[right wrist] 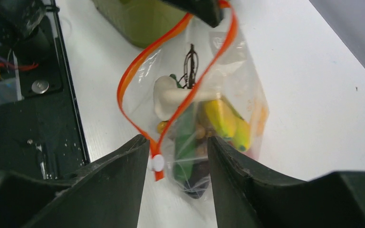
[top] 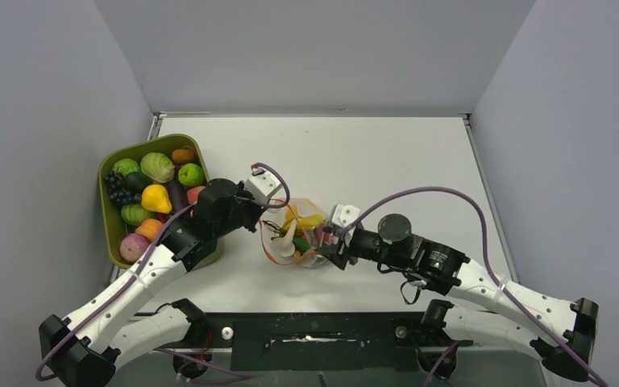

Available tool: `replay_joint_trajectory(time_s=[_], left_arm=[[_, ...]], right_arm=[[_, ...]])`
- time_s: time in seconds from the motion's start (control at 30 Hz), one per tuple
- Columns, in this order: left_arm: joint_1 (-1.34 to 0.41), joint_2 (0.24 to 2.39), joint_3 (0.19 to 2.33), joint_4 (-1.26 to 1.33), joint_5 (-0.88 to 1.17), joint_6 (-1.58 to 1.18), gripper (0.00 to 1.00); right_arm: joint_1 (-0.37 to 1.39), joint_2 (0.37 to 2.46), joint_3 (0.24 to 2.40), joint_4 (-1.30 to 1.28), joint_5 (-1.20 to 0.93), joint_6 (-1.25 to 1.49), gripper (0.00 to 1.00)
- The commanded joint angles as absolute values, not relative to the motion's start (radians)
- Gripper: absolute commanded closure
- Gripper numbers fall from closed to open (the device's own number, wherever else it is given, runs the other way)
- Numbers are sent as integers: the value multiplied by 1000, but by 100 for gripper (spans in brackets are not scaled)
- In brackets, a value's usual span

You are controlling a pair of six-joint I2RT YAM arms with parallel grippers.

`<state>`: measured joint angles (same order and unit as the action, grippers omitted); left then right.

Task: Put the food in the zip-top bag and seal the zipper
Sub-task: Zip the zipper food storage bag at the center of the board.

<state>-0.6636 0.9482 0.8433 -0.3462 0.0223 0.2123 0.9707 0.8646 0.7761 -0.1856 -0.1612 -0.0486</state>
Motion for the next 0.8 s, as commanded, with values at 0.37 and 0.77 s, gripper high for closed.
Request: replay_joint_trajectory(time_s=[0.37, 0.77], left_arm=[[-646, 959, 929, -389, 21, 69, 100], [-644, 941, 905, -369, 79, 64, 100]], right_arm=[[1222, 867, 593, 30, 129, -381, 47], [1196, 817, 511, 94, 134, -456, 59]])
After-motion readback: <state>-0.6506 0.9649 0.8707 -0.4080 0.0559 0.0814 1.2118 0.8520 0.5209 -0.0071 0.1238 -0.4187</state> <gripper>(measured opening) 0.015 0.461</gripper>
